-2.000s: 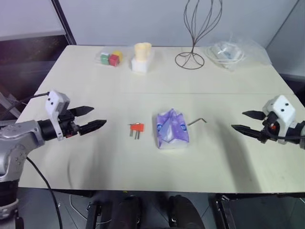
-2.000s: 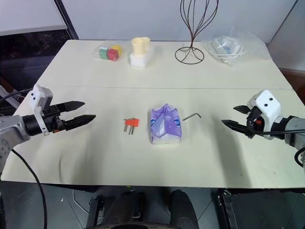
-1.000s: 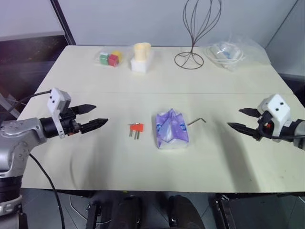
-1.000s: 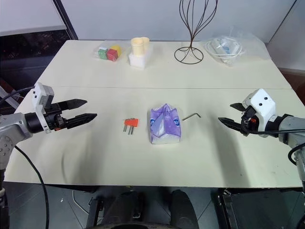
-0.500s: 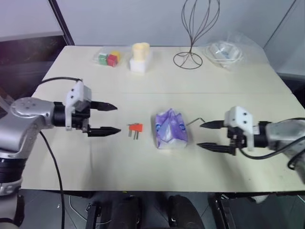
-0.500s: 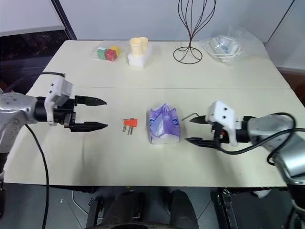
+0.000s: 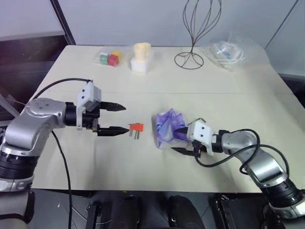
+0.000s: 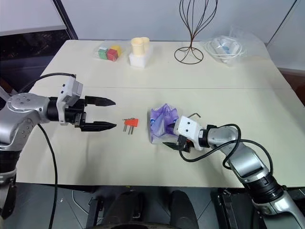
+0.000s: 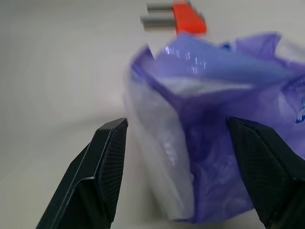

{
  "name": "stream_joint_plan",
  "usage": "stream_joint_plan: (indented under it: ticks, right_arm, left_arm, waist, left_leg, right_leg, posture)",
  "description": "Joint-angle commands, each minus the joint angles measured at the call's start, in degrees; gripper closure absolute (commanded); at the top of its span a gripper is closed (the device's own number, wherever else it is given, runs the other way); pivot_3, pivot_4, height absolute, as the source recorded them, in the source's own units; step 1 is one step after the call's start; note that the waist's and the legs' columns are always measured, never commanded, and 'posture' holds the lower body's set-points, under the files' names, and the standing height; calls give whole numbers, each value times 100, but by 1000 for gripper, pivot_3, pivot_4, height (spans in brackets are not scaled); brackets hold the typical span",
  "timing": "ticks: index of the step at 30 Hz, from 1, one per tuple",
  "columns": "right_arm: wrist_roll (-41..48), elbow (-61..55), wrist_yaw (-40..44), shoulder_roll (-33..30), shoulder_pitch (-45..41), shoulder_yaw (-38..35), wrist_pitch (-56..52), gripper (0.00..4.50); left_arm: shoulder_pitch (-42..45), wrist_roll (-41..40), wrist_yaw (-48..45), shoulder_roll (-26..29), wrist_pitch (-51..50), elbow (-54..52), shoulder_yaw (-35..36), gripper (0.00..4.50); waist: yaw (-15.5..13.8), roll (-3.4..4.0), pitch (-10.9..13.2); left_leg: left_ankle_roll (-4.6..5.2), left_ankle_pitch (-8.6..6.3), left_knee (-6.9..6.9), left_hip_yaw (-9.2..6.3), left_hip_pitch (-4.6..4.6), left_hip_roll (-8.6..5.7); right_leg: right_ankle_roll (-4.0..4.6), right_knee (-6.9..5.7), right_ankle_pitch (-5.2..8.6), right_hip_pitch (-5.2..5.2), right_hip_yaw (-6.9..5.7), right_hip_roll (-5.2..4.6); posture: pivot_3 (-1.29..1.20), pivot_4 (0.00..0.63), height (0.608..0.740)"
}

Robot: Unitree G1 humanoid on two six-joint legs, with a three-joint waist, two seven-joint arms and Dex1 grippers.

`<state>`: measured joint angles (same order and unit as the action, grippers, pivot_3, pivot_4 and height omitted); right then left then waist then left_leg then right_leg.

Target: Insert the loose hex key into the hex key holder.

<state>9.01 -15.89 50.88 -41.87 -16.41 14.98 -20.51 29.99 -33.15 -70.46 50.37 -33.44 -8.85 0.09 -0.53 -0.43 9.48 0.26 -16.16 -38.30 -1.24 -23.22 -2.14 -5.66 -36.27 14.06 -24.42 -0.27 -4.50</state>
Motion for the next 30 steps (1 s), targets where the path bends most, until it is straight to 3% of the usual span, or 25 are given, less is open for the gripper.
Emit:
stream_joint_plan:
  ticks: [1,3,8,12,16,22,26,30]
  right_arm:
    - [-239,55,-54,207,-82,146,335,1332]
    - [-354,131,-38,248,-85,174,475,1972]
    - [-588,189,17,207,-44,184,771,4473]
    - [-591,13,-1,190,-77,-14,778,4473]
    - [-411,-219,-228,113,-399,-708,509,4473]
    - [-1092,873,-1362,-519,-1264,-2030,1086,4473]
    - [-2361,1762,-2397,-919,-1356,-1784,1126,4473]
    - [-3199,2416,-3146,-833,-1381,-1432,857,4473]
  left_arm:
    - [-48,-51,170,-29,-3,-198,237,6]
    - [-81,-52,232,-45,-7,-210,269,0]
    - [-145,-93,313,-65,-39,-214,331,0]
    - [-182,-82,377,-107,-19,-160,339,0]
    - [-185,-53,392,-126,22,-83,337,0]
    - [-73,-47,443,-235,67,122,313,0]
    - [7,-10,495,-420,93,152,201,0]
    - [54,23,574,-569,72,131,166,0]
  waist:
    - [0,0,0]
    - [1,0,0]
    - [-4,0,0]
    - [-3,0,0]
    - [-6,0,0]
    - [-29,0,0]
    - [-13,-5,-3]
    - [53,-2,-3]
  left_leg:
    - [0,0,0,0,0,0]
    - [0,0,0,0,1,0]
    - [0,0,0,-1,1,0]
    - [-1,0,0,0,2,0]
    - [-1,0,-1,0,1,-1]
    - [-2,1,-1,0,1,-3]
    - [-2,1,0,1,0,-4]
    - [-4,3,3,10,1,-1]
  right_leg:
    - [0,0,0,0,0,0]
    - [0,-2,0,0,0,0]
    - [0,-2,0,0,0,1]
    - [0,-2,0,0,0,1]
    - [0,-3,0,0,0,0]
    - [0,-4,0,-1,0,-2]
    - [1,-1,0,0,0,-5]
    - [1,-4,0,-4,6,-4]
  posture:
    - [0,150,740]
    - [0,150,740]
    - [0,150,740]
    - [0,150,740]
    - [0,150,740]
    - [0,150,740]
    - [0,150,740]
    - [0,150,740]
